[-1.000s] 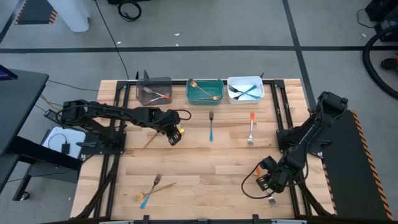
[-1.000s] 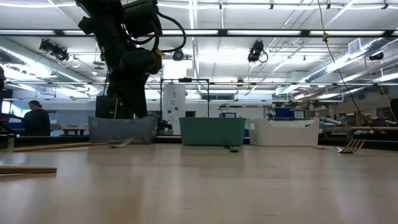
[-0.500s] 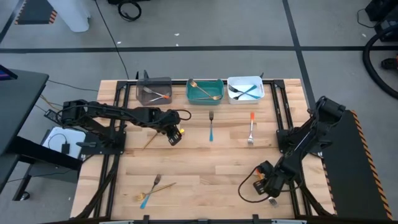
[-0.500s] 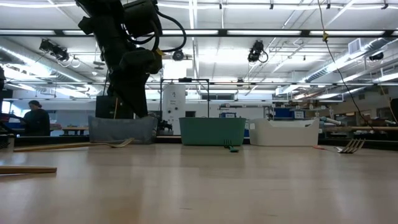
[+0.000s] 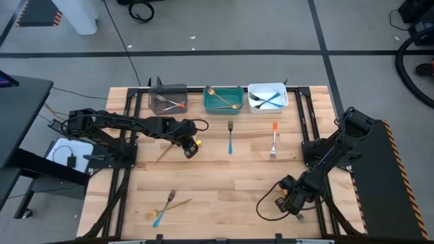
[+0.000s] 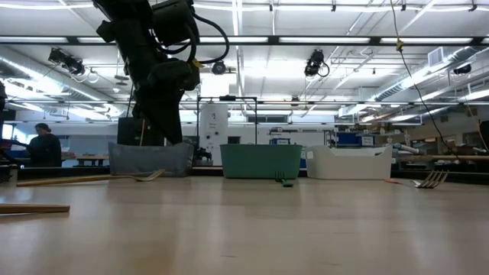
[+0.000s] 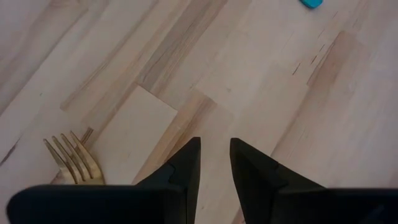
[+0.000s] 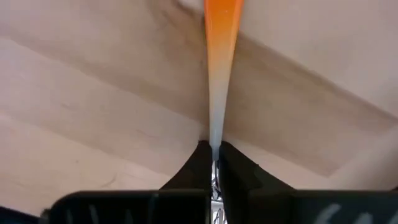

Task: Sort silverware by color (type)
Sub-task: Put the orange fork into the black bin

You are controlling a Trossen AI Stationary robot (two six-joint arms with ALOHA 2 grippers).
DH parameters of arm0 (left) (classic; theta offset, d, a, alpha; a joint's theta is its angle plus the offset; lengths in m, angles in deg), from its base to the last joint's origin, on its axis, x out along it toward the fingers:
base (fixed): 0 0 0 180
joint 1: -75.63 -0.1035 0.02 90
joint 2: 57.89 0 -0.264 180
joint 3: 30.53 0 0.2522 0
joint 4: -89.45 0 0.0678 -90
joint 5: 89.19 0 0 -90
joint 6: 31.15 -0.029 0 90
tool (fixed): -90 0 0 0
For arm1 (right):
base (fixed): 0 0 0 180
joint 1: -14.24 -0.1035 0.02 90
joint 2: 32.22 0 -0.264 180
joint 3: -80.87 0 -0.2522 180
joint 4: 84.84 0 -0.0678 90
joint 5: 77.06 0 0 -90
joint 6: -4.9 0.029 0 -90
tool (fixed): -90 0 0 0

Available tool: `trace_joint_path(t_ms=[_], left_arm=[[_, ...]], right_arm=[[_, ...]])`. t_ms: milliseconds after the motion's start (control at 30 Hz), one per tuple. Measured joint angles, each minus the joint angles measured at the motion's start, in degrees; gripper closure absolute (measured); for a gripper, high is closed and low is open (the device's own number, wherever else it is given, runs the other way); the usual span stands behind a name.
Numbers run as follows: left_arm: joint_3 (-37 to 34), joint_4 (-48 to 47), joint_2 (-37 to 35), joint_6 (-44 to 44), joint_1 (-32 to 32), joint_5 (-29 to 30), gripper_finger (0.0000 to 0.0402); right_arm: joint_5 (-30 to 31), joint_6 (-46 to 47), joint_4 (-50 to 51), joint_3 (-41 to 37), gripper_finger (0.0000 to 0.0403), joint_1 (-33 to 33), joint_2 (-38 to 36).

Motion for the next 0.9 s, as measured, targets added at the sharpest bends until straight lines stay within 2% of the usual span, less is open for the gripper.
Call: trace_joint_path(t_ms=[133,367,467,567,733,900], left_arm=[[0.0,0.4,0.0,3.0,-0.7,-0.5,0.0306],[0.0,8.6,0.0,2.7,-5.0,-11.9,0.0306],[0.0,14.9,0.0,3.0,-7.3,-15.8,0.0306],[0.0,21.4,0.0,2.9,-9.1,-19.7,0.0306],[0.0,32.5,0.0,0.5,-11.6,-24.5,0.0306],[0.0,41.9,0.0,2.0,-13.6,-24.8,0.0306]], right_arm=[[3.3,-0.5,0.0,-0.5,0.0390,1.6,-2.9],[25.0,-0.5,-1.2,-0.6,0.0391,7.1,-13.1],[35.3,-5.6,-1.9,-0.4,0.0391,12.6,-18.3],[41.0,-15.2,-4.2,-0.4,0.0391,19.7,-22.2],[44.2,-38.1,-17.8,-0.4,0.0391,33.9,-24.4],[38.9,-56.7,-38.0,-0.3,0.0391,46.0,-21.5]])
